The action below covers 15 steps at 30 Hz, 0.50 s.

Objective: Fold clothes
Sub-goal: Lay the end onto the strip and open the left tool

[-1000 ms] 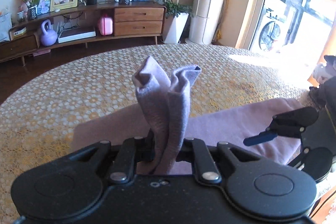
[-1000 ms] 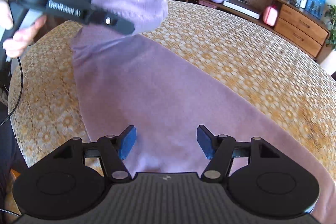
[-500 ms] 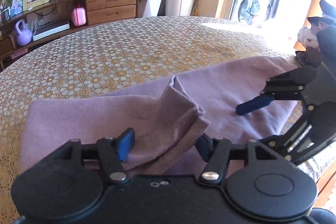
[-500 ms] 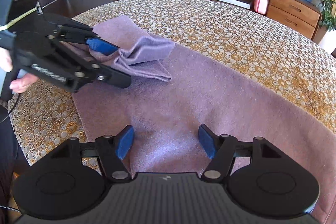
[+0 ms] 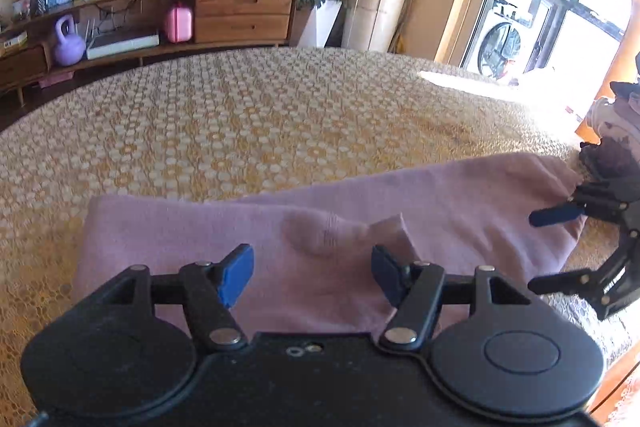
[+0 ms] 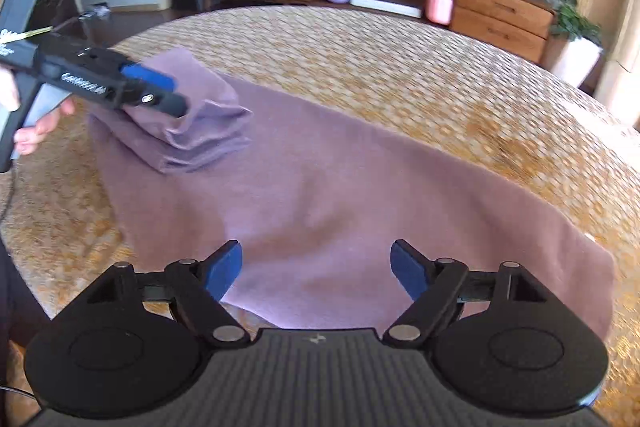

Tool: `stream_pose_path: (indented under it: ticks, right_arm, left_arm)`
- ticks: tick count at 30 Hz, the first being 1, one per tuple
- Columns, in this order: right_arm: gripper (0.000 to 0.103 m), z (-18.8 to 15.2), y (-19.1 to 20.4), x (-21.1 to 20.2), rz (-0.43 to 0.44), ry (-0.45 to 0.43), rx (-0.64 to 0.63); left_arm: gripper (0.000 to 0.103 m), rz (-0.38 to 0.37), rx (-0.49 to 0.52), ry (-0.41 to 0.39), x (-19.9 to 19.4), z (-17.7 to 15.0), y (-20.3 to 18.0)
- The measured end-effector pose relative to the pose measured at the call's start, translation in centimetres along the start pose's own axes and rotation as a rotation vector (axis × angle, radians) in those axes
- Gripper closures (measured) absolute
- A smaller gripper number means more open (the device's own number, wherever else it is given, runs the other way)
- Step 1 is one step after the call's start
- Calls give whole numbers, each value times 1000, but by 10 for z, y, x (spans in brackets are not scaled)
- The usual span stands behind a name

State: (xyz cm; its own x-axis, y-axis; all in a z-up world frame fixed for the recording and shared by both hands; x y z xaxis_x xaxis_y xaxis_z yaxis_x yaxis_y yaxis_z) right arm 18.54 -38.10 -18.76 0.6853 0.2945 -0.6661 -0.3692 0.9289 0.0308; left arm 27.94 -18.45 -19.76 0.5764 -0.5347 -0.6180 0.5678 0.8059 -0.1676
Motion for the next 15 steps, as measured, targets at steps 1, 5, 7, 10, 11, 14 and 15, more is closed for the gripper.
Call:
stream_pose_path:
  ticks: [1, 5, 7, 10, 11, 14, 15]
  right_arm:
    - [22, -2, -4, 3, -2, 6, 16]
    - [18, -10, -14, 12, -7, 20, 60]
    - [14, -13, -13, 14, -11, 14, 48]
    - [3, -15, -8, 16, -18, 7, 10]
    - [1, -17, -7, 17, -27, 7, -5]
    - [1, -15, -12, 10, -56, 26, 29]
    - [1, -13, -15, 4, -73, 25, 41]
  left_arm:
    - [0, -1, -1, 4, 2, -4, 0]
    - [0, 19, 53, -5, 5, -12, -4]
    - [0, 39, 153, 0, 8, -16, -12]
    - [0, 61, 167, 1, 9, -15, -16]
    - [0, 67, 168, 1, 9, -15, -17]
    - [0, 72, 166, 2, 6, -14, -21]
    - [0, 61, 166, -5, 4, -13, -24]
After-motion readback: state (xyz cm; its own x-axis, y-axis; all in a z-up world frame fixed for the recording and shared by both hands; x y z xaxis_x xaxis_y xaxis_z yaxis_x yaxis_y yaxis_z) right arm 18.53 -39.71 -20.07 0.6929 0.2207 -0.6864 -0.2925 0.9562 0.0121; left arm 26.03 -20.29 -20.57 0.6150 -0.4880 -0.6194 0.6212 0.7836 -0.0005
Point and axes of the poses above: each gripper's, at about its wrist camera, not at the fingertips, and x roughly the way its jaws point, y to its left, z to its top, the point moved 8 cm from there along x, roughly the way its jaws point, and after that the axes turned 8 degrees about -y, right-handed, at the moved point
